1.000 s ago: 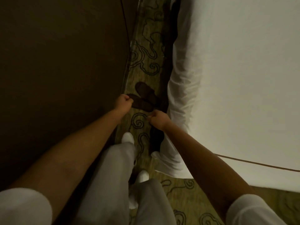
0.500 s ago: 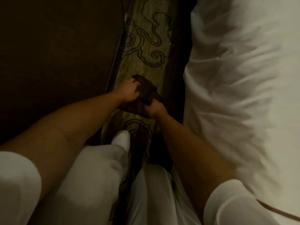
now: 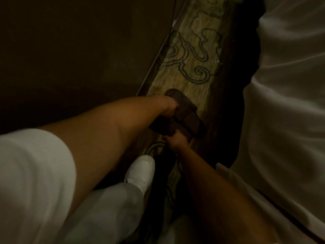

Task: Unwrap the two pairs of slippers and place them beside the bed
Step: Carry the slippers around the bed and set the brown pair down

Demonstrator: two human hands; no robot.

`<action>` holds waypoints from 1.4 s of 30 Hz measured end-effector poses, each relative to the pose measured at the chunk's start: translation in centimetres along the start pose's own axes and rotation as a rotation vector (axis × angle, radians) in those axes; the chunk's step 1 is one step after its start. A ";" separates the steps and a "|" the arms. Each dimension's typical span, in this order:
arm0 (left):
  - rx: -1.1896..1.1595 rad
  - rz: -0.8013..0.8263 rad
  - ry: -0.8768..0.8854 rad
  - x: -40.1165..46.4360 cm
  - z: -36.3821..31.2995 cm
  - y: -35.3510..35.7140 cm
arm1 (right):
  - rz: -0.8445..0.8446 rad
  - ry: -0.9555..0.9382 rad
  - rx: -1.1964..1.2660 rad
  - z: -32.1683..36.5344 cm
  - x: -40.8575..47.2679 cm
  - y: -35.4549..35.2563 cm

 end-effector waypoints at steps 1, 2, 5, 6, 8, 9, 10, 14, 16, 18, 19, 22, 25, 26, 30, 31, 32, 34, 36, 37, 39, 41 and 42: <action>0.038 -0.014 0.066 -0.1 -0.9 -0.4 | 0.012 -0.025 0.016 0.3 -0.4 0.6; 0.084 -0.032 0.133 -0.1 -1.9 -0.7 | 0.008 -0.045 0.043 0.3 -0.4 1.0; 0.172 -0.050 0.192 0.4 -2.9 -0.8 | 0.010 -0.036 0.155 0.6 -0.9 0.5; 0.199 -0.032 0.165 1.0 -2.2 -0.4 | 0.006 -0.034 0.191 0.7 -0.8 0.4; 0.269 0.033 0.139 2.2 -1.4 0.4 | 0.006 0.008 0.295 0.4 -1.2 0.1; 0.302 0.044 0.146 2.9 -1.5 0.5 | -0.001 0.022 0.320 0.1 -1.4 -0.3; 0.354 0.029 0.181 3.5 -1.9 0.6 | 0.010 0.022 0.320 0.0 -1.6 -0.5; 0.400 -0.085 0.285 4.8 -3.2 1.9 | 0.056 0.063 0.346 -0.9 -0.8 0.2; 0.349 -0.108 0.277 5.3 -3.0 3.1 | 0.077 0.081 0.397 -0.9 -0.1 0.9; 0.301 -0.161 0.239 5.7 -2.5 3.4 | 0.106 0.110 0.541 -0.5 0.7 1.9; 0.277 -0.186 0.215 5.9 -2.2 3.2 | 0.128 0.150 0.643 -0.3 0.7 2.5; 0.219 -0.252 0.143 6.2 -2.0 2.4 | 0.189 0.274 0.839 0.1 0.3 3.7; 0.252 -0.329 0.128 6.6 -1.6 1.7 | 0.197 0.330 0.953 0.1 0.6 4.1; 0.263 -0.390 0.157 6.7 -1.7 1.3 | 0.190 0.341 0.972 -0.1 0.9 4.2; 0.340 -0.406 0.284 7.3 -2.5 2.6 | 0.173 0.359 1.045 -0.7 1.6 4.5; 0.328 -0.371 0.286 7.4 -2.6 3.1 | 0.179 0.360 1.064 -0.8 1.7 4.5; 0.316 -0.337 0.274 7.5 -2.6 3.3 | 0.187 0.358 1.085 -0.7 1.7 4.5; 0.316 -0.309 0.249 7.5 -2.5 3.3 | 0.206 0.346 1.128 0.2 1.6 4.6; 0.322 -0.307 0.235 7.2 -2.4 2.9 | 0.219 0.342 1.156 1.4 2.0 5.0; 0.312 -0.319 0.240 7.0 -2.4 2.7 | 0.210 0.350 1.142 1.7 2.1 5.2; 0.281 -0.345 0.250 6.7 -2.3 2.7 | 0.168 0.364 1.064 1.9 2.4 5.4; 0.260 -0.341 0.250 6.6 -2.1 2.9 | 0.150 0.360 1.009 1.7 2.4 5.5; 0.243 -0.338 0.253 6.6 -1.9 2.9 | 0.144 0.356 0.996 1.4 2.4 5.6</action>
Point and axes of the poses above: each hand's wrist, its own x-axis towards the middle knuckle, its own y-axis out of the palm, z = x × y, the point moved 9 cm from there along x, towards the middle knuckle, and after that the axes turned 4 degrees about -x, right-handed, at the moved point
